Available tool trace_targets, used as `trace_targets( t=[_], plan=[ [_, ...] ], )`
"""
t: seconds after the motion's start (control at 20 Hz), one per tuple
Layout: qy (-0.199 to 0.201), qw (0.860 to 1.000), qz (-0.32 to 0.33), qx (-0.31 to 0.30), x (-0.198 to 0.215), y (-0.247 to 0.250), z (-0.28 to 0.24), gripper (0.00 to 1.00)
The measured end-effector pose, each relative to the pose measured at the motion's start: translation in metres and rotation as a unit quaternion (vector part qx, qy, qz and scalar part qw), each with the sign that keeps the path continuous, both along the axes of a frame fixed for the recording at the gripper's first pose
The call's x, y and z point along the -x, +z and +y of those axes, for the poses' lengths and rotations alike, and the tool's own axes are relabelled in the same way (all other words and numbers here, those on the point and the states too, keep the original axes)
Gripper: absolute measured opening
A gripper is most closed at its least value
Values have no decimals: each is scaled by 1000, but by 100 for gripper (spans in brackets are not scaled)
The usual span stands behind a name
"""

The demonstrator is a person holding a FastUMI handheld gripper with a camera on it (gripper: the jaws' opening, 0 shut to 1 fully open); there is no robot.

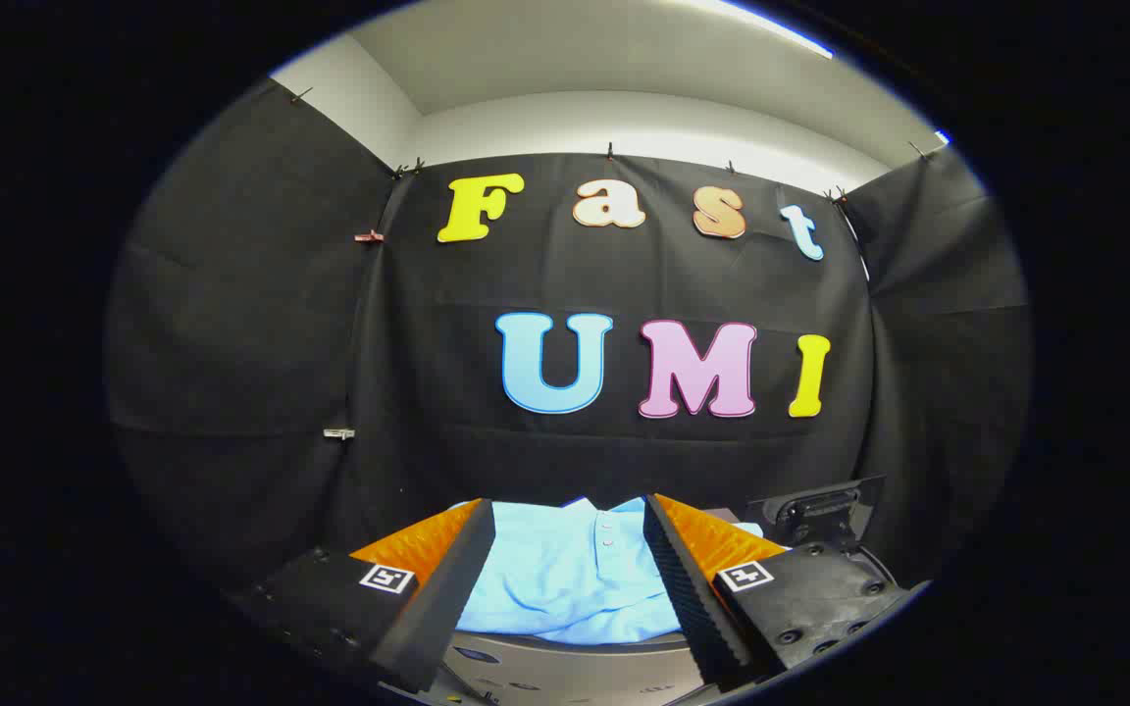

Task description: Put the clothes into the washing machine and then close the washing machine lid.

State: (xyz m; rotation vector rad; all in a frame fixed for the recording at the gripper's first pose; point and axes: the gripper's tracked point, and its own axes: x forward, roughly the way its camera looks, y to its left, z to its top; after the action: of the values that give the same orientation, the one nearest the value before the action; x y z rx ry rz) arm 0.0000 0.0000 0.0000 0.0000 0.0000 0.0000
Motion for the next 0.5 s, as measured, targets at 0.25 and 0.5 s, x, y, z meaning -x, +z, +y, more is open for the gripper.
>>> trace_targets(
  t=[0.25, 0.5],
  plan=[
    [-15, 1000, 4, -4, -3, -2, -12, 96],
    [-19, 1000, 16, 8, -3, -9, -22, 96]
  ],
)
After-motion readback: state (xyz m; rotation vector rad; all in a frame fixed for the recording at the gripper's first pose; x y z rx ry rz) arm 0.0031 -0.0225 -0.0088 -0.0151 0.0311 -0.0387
